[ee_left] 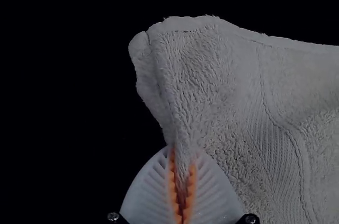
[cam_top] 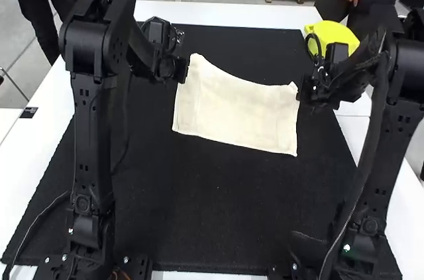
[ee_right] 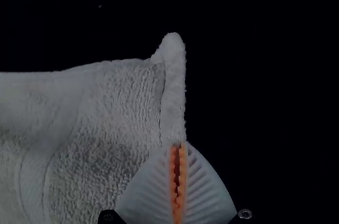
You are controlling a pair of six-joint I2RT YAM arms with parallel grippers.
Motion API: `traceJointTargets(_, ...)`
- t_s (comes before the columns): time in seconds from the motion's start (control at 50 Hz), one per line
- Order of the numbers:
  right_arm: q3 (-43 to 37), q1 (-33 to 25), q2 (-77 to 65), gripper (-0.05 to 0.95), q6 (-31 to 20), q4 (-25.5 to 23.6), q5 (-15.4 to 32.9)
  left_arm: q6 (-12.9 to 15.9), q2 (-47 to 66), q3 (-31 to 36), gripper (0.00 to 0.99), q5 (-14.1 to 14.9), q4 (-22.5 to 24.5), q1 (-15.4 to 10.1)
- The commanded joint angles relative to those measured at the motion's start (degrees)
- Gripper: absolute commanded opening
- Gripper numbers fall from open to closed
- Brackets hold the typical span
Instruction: Fold the towel.
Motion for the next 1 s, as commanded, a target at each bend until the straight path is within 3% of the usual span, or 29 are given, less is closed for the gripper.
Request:
traceJointTargets(0.0,-1.12,-1.17,-4.42,-0.03,0.15,-2.14,-2.26,-0.17,-2.93,-1.12,0.023,-0.61,-0.98,1.0)
traceJointTargets(0.22,-3.06,-1.17,-9.43,-0.03,0.41,-5.48,-3.84,0.45,-6.62,-3.14,0.023,-0.35,-5.29,1.0)
traceJointTargets(0.98,-13.6,-3.28,-24.99,-0.03,-1.52,-16.11,-9.46,0.62,-19.98,-16.68,0.023,-1.49,-8.1,0.21)
